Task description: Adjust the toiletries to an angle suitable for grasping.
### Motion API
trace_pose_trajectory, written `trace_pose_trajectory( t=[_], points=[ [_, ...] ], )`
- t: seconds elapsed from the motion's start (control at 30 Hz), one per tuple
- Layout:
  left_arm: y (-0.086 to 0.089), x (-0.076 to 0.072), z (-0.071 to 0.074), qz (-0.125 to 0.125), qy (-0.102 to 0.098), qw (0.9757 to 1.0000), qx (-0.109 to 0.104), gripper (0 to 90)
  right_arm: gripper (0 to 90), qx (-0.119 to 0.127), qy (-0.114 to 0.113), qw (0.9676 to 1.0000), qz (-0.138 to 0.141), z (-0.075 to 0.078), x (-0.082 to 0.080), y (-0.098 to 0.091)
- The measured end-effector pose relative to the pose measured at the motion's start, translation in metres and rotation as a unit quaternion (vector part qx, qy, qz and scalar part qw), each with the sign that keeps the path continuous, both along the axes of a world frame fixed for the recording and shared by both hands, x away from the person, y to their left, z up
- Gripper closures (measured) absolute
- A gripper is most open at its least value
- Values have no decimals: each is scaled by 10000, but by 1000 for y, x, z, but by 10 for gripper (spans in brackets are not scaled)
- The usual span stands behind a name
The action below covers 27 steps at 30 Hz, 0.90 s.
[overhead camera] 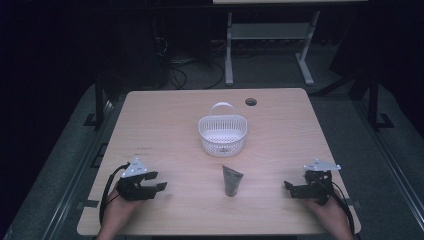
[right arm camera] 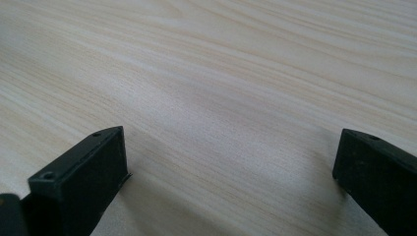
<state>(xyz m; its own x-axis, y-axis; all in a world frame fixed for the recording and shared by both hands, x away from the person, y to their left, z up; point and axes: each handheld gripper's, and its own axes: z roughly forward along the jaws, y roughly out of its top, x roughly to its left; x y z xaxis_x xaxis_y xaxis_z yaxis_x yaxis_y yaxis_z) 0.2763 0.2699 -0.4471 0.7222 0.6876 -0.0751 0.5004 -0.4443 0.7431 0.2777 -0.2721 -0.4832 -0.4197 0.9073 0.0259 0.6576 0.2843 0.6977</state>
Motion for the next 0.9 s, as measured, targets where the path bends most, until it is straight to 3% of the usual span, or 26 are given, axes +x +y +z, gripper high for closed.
trace_pose_trajectory(
  t=[0.13, 0.23, 0.3, 0.43, 0.9],
  points=[
    [-5, -1, 7, -121, 25, 9998, -138, 560, 0, 2, 0, 10000, -5, 0, 0, 0],
    [-10, -3, 14, -250, 36, 9995, -196, 688, 0, -1, -1, 10000, -3, 0, 0, 0],
    [-11, -3, 16, -277, 34, 9994, -209, 715, 0, -1, -1, 10000, -2, 0, 0, 0],
    [-16, -5, 22, -392, 46, 9988, -294, 871, 0, -3, -1, 10000, -1, 0, 0, 0],
    [-48, -4, 40, -903, 11, 9950, -431, 895, 0, -6, -2, 10000, 4, 0, 0, 0]
  ],
)
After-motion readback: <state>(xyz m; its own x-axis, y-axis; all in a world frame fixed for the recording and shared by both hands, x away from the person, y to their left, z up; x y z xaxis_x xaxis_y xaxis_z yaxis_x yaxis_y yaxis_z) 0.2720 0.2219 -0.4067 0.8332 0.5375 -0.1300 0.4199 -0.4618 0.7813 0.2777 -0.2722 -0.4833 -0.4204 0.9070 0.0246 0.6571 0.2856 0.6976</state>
